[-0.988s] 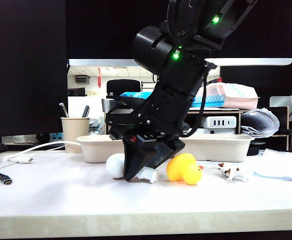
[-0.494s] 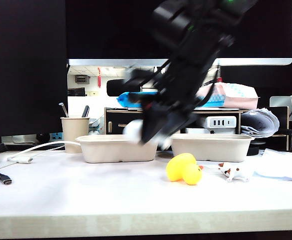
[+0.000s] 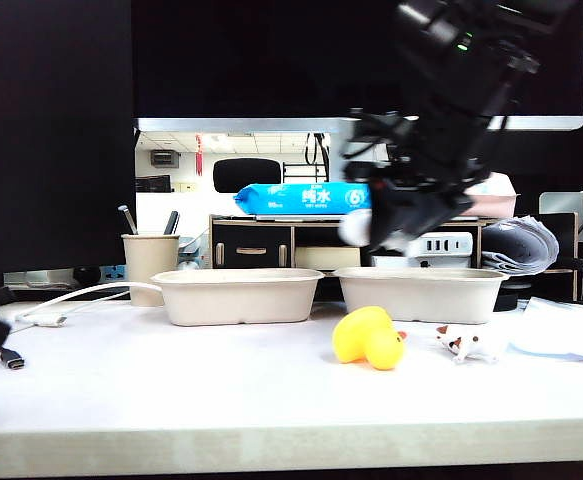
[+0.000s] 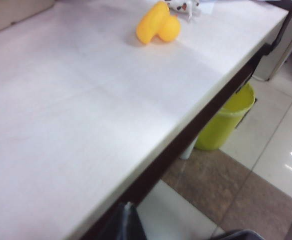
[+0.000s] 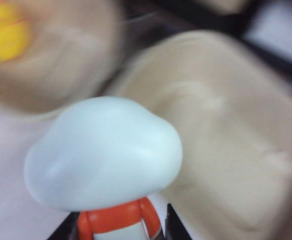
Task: Put the dolls with similar colors into the same paper box, while dolls with different colors go into separate paper boxes.
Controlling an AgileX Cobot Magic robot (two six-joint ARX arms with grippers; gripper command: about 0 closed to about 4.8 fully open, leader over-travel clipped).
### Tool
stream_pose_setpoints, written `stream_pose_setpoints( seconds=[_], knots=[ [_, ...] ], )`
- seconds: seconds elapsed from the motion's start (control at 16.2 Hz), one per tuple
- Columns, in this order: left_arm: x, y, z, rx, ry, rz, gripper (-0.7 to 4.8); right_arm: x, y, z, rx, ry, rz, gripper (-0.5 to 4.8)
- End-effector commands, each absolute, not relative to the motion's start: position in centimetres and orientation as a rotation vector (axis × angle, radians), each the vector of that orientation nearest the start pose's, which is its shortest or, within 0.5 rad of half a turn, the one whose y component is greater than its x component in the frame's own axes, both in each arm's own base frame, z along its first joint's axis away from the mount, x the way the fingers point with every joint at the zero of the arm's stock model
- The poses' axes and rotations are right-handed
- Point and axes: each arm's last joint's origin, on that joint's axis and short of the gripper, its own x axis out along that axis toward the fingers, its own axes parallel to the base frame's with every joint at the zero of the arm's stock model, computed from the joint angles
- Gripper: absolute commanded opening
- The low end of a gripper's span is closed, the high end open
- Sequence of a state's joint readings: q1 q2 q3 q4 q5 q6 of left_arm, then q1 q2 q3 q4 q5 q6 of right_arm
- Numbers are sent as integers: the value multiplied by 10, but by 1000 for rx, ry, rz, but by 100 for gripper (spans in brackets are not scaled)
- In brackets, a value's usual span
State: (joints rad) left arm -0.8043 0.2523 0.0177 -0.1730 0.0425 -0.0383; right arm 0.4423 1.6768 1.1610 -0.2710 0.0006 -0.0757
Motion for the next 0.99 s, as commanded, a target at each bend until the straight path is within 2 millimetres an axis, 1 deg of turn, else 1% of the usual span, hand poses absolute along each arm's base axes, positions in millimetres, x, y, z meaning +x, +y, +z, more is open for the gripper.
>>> stream_pose_setpoints(
  seconds=[0.06,0.19,0.31,0.56,0.74,0.8,0.86,0.93,0.99],
  knots=[
    [71,-75,141,92,326,-834,-5,338,138,236,-214,675,390,91],
    [70,-74,145,70,274,-836,-5,345,128,235,-199,660,360,94],
    [71,-69,151,42,214,-801,-5,349,125,232,-193,652,349,94],
    [75,-59,157,6,136,-689,-5,359,127,223,-183,614,355,94],
    [76,-59,157,6,137,-685,-5,368,130,209,-182,609,354,95],
    [76,-59,157,6,138,-685,-5,371,130,204,-181,608,354,107],
    [76,-59,157,6,137,-685,-5,373,131,200,-181,608,354,144],
    [76,-59,157,6,137,-685,-5,374,132,197,-180,604,354,213],
    [76,-59,157,6,138,-685,-5,375,132,198,-179,595,355,221]
  ],
)
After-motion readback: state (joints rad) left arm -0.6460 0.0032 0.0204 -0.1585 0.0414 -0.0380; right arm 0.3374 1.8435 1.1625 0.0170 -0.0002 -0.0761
